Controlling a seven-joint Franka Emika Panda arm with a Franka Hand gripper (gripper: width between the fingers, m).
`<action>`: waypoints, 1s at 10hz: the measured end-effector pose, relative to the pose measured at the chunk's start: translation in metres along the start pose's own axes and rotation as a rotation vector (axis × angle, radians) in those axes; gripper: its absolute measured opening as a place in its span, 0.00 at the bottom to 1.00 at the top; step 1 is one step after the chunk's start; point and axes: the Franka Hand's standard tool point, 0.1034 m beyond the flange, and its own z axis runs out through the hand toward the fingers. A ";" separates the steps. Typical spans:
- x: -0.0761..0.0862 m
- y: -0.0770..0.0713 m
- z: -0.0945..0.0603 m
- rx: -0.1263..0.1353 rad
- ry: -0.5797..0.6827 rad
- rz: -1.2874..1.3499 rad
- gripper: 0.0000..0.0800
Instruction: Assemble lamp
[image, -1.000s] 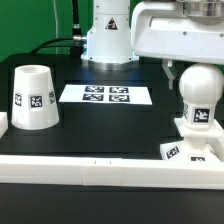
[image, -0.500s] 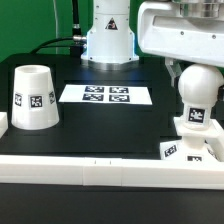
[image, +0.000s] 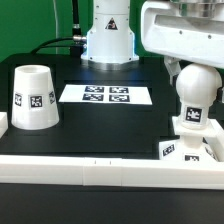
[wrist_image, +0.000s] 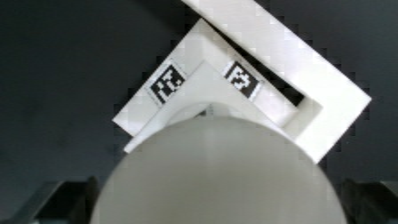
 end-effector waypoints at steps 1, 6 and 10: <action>0.000 0.000 0.000 0.000 0.000 -0.006 0.86; -0.022 -0.003 -0.005 -0.020 -0.001 -0.561 0.87; -0.021 0.020 -0.015 -0.027 -0.013 -0.870 0.87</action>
Offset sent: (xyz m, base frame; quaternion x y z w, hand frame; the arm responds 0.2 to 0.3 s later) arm -0.0156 0.0184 0.0097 -0.0678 0.0187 -0.3490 0.9345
